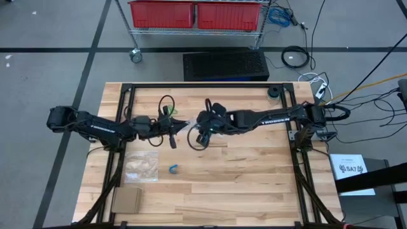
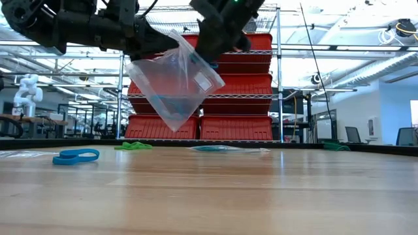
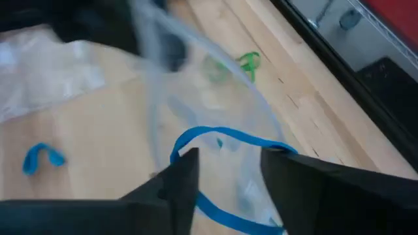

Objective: Sort rubber bands
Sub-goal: Put the blue rubber band into the open transparent zip lock bag

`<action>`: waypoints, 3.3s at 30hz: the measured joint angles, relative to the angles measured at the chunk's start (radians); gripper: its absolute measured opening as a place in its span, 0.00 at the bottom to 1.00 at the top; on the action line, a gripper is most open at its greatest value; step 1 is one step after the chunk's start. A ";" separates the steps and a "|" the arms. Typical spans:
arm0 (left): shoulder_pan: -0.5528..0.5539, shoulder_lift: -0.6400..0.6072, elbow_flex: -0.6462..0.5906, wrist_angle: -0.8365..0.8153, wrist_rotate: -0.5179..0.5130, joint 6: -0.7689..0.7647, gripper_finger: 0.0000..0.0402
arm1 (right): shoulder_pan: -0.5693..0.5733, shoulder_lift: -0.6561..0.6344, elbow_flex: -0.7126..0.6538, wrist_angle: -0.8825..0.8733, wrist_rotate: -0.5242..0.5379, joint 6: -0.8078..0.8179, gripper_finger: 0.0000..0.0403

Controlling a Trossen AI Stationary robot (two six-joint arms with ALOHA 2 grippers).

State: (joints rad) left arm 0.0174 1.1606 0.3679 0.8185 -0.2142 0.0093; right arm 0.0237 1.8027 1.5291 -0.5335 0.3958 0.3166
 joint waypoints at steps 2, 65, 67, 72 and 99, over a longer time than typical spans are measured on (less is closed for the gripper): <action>0.000 0.000 0.000 0.000 0.000 0.002 0.00 | 0.016 -0.006 0.000 0.003 0.000 -0.019 0.33; 0.000 -0.278 0.000 -0.383 -0.037 0.074 0.00 | 0.124 0.489 -0.001 0.709 -0.395 -0.142 0.34; 0.000 -0.278 0.000 -0.383 -0.037 0.074 0.00 | 0.122 0.489 -0.001 0.711 -0.398 -0.154 0.32; 0.000 -0.278 0.000 -0.383 -0.033 0.074 0.00 | 0.128 0.489 -0.001 0.741 -0.402 -0.163 0.32; 0.000 -0.278 -0.002 -0.401 -0.031 0.075 0.00 | 0.154 0.541 0.098 0.585 -0.386 -0.231 0.01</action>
State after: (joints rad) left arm 0.0177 0.8825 0.3664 0.4174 -0.2451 0.0841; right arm 0.1779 2.3440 1.6276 0.0518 0.0096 0.0852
